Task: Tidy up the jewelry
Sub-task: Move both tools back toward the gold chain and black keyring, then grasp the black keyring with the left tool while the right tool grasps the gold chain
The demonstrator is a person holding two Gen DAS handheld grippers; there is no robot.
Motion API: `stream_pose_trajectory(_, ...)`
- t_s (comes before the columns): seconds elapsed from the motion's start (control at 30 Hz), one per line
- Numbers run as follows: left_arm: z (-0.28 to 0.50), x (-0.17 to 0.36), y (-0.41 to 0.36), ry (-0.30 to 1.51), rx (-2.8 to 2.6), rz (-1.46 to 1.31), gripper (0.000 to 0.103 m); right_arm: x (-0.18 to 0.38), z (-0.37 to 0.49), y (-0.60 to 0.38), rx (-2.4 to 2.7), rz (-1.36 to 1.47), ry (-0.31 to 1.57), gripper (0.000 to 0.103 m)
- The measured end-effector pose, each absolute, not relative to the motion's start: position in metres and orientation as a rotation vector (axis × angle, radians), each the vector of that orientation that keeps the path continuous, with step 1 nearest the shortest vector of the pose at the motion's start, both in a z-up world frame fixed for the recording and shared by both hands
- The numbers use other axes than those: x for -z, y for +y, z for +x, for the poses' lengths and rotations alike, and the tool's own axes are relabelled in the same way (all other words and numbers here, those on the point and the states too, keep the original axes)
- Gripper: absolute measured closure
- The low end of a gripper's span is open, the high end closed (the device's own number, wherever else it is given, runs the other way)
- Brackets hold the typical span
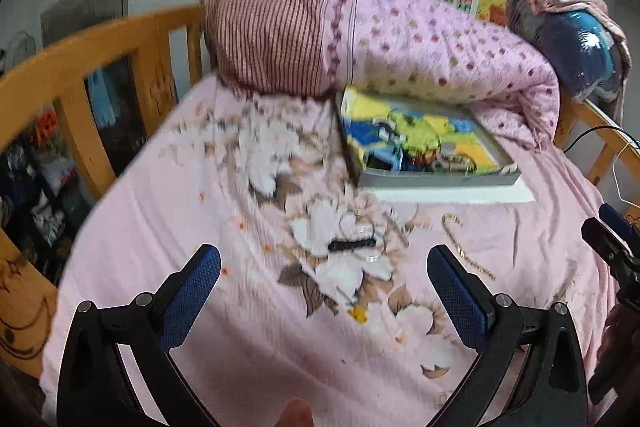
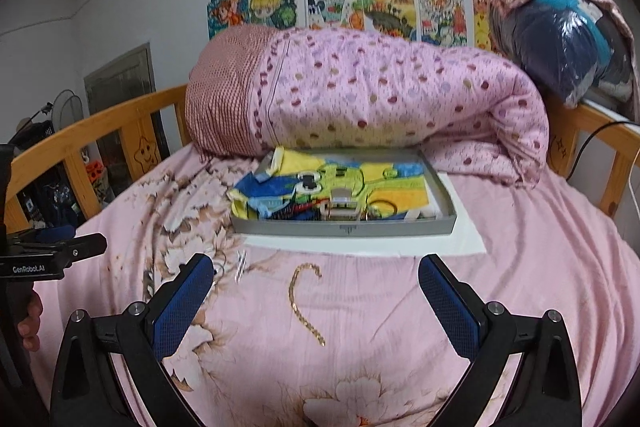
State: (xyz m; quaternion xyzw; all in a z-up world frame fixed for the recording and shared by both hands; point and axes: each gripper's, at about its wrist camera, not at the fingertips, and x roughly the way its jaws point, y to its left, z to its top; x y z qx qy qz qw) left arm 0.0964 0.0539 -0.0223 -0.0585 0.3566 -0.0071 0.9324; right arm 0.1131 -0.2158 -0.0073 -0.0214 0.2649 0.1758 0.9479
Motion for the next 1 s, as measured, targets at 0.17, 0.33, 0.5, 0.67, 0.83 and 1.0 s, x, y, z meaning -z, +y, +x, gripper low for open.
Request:
stream_pose_trajectory(0.17,0.109,0.041,0.060,0.825,0.006,-0.136,0.002,0.026,0.122,-0.212,-0.365,-0.053,0.606,0.000)
stream_pose_trajectory(0.33,0.119,0.051,0.055,0.847,0.026,-0.098,0.002,0.042,0.129,-0.208,-0.367,-0.075,0.661,0.000)
stream_pose_trajectory(0.5,0.128,0.065,0.054,0.885,0.048,-0.074,0.002,0.061,0.143,-0.204,-0.384,-0.090,0.717,0.000)
stream_pose_trajectory(0.67,0.142,0.076,0.056,0.903,0.081,-0.056,0.002,0.082,0.164,-0.202,-0.467,-0.105,0.779,0.000)
stream_pose_trajectory(0.83,0.158,0.083,0.054,0.896,0.153,-0.008,0.002,0.102,0.184,-0.198,-0.576,-0.128,0.855,0.000)
stream_pose_trajectory(1.0,0.169,0.086,0.046,0.850,0.268,0.077,0.002,0.110,0.199,-0.197,-0.655,-0.127,0.883,0.006)
